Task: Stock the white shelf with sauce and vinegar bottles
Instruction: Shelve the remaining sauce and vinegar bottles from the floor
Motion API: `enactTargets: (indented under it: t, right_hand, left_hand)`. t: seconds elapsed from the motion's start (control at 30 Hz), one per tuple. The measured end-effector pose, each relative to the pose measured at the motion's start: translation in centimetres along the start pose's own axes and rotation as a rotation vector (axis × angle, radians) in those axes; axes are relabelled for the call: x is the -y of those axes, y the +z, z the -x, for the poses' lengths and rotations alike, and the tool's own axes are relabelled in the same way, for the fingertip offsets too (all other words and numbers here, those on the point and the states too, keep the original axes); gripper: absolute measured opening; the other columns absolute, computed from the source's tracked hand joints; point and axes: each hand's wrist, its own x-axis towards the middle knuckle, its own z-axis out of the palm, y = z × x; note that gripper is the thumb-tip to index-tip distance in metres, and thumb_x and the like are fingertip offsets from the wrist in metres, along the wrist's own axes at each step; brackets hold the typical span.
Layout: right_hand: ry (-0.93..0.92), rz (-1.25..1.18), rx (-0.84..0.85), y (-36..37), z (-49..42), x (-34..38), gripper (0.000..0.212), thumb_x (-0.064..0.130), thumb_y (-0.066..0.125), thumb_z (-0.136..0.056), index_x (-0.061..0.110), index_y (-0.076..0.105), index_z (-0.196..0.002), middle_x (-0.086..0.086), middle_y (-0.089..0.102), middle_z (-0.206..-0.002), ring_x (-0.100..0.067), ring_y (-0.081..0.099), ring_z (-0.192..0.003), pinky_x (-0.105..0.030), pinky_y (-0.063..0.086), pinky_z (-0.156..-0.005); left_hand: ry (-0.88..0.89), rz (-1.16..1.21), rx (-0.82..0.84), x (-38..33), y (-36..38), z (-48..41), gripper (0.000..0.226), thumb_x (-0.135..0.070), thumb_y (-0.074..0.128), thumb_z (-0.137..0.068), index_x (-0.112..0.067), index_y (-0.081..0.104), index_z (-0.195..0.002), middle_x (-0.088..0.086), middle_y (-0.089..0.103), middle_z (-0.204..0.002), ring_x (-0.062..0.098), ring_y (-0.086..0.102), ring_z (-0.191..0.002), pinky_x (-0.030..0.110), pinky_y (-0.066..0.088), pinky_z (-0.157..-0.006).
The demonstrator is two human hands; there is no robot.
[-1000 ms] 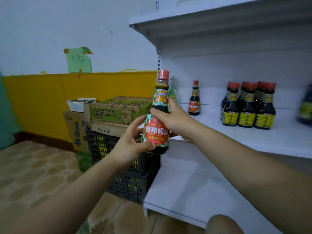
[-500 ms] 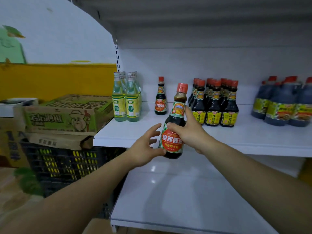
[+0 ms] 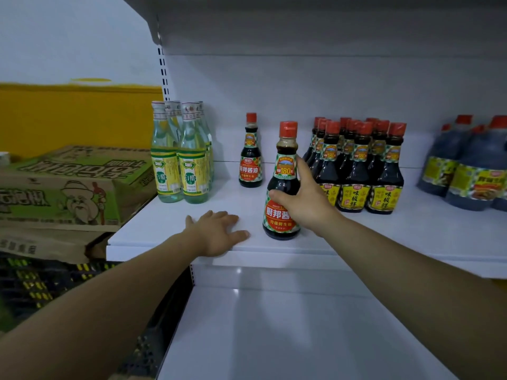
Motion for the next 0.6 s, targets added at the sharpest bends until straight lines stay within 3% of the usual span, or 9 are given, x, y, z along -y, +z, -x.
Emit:
enactTargets:
  t: [0.2,0.6]
  right_hand:
    - [0.026,0.01,-0.024,1.0,-3.9,-2.4,0.069,0.025,0.07,-0.088,0.036,0.031,-0.144,0.008,0.056,-0.128,-0.021,0.053,-0.118,-0.046,0.043,-0.103]
    - [0.048,-0.032,-0.078,2.4,-9.7,-4.7,0.062,0.024,0.064,-0.093,0.03,0.032,-0.145,0.011,0.051,-0.12,-0.013,0.049,-0.11,-0.033,0.04,-0.094]
  left_hand:
    - [0.004,-0.023,0.018,0.3,0.5,-0.4,0.073,-0.077,0.022,-0.084,-0.042,0.015,-0.149,-0.01,0.005,-0.16,0.02,0.001,-0.148,0.061,0.0,-0.113]
    - [0.017,0.005,-0.019,0.6,0.7,-0.8,0.073,-0.077,0.025,-0.083,-0.042,0.019,-0.148,-0.011,0.009,-0.16,0.018,0.005,-0.147,0.058,0.003,-0.115]
